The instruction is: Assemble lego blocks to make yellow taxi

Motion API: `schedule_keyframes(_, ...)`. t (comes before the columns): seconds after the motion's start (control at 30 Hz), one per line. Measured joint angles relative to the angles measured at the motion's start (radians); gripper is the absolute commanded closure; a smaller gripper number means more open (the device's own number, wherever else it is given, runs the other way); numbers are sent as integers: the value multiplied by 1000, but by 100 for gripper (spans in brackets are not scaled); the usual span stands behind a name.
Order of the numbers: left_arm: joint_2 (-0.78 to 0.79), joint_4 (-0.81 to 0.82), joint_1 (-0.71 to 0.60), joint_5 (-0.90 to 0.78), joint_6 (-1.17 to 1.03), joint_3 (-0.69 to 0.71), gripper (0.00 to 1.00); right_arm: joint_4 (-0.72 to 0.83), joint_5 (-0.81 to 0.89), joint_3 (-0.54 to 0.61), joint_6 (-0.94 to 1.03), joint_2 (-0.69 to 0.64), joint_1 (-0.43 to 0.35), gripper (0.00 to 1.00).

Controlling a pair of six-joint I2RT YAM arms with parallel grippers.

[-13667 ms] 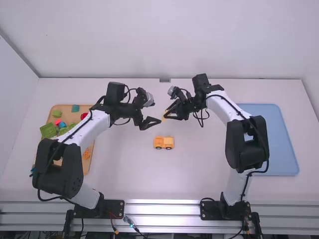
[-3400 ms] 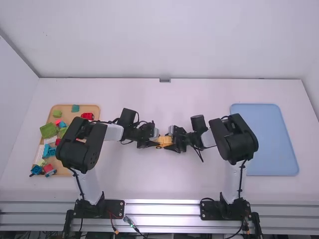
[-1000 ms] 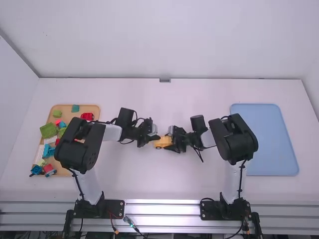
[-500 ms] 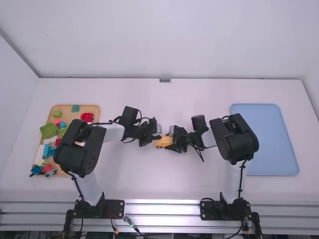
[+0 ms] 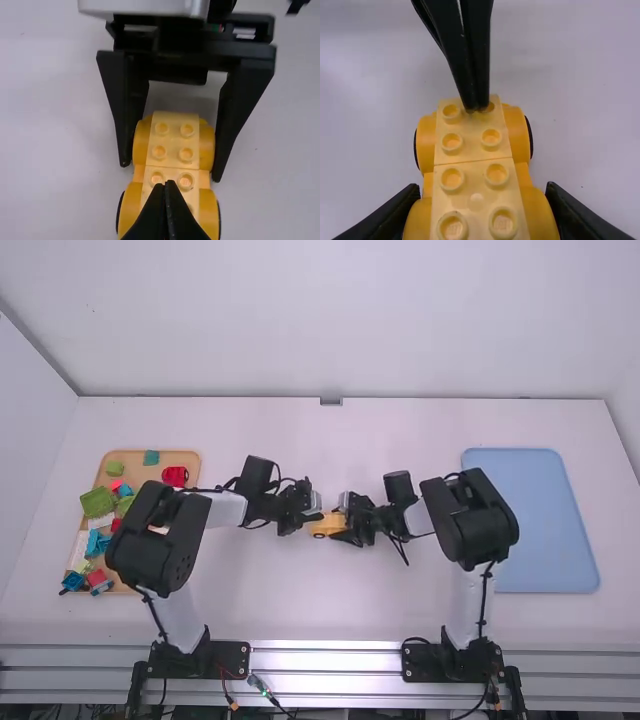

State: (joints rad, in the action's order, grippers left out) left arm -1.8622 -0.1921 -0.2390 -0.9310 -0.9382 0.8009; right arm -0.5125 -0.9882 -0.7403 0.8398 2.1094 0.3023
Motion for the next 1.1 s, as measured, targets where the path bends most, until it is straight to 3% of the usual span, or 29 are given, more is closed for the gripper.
schedule_keyframes(0.27,103,-263,183,-409,8,0,97,1,0,0,1,0,2,52)
schedule_keyframes(0.3,108,-277,215,-458,19,-1,76,0,0,0,1,0,2,52)
schedule_keyframes(0.33,108,-277,226,-469,26,0,69,0,0,0,1,0,2,52)
schedule_keyframes(0.37,109,-276,250,-488,42,-1,50,0,0,0,1,0,2,50)
schedule_keyframes(0.43,108,-265,283,-494,80,-1,1,0,0,0,1,0,2,43)
schedule_keyframes(0.47,108,-262,295,-490,103,-1,1,0,0,0,1,0,2,37)
schedule_keyframes(0.53,108,-263,317,-457,175,-1,1,-5,7,0,-4,0,2,10)
schedule_keyframes(0.6,108,-270,326,-418,231,-1,2,-25,19,1,-26,1,0,2)
schedule_keyframes(0.7,108,-283,329,-332,332,-1,1,-35,34,1,-70,0,-6,1)
schedule_keyframes(0.83,108,-285,329,-179,468,-1,1,93,82,1,-108,-61,-23,1)
schedule_keyframes(0.97,108,-256,329,-24,600,1,1,384,206,0,-76,-230,-34,1)
schedule_keyframes(1.07,108,-145,329,60,689,21,1,520,289,-2,-43,-340,-29,1)
schedule_keyframes(1.1,108,-35,333,119,741,51,1,618,359,-2,-19,-420,-21,1)
